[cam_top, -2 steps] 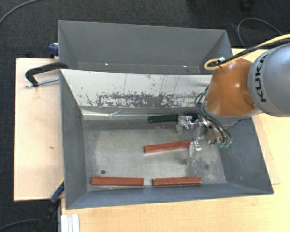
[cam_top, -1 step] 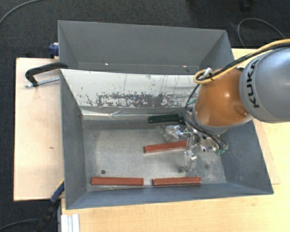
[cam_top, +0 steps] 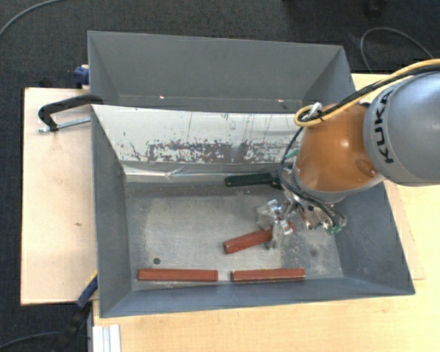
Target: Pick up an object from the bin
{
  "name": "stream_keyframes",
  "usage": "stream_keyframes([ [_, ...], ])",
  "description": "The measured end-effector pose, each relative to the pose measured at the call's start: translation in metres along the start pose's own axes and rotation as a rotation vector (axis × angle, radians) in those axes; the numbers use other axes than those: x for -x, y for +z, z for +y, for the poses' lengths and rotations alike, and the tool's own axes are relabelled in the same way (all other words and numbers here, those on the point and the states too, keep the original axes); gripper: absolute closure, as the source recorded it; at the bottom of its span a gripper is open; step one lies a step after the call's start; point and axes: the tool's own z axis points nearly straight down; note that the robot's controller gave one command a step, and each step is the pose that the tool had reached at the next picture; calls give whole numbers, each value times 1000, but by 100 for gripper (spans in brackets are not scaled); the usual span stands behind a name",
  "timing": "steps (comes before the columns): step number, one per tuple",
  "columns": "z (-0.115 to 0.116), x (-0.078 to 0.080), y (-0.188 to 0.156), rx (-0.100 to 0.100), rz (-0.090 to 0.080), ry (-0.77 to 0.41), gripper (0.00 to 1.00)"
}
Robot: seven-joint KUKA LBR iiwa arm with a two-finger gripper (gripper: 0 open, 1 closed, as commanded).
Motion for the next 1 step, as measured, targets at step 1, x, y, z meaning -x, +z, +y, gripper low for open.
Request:
stream_keyframes([
  [1, -25, -27, -174, -8, -12, -110, 100],
])
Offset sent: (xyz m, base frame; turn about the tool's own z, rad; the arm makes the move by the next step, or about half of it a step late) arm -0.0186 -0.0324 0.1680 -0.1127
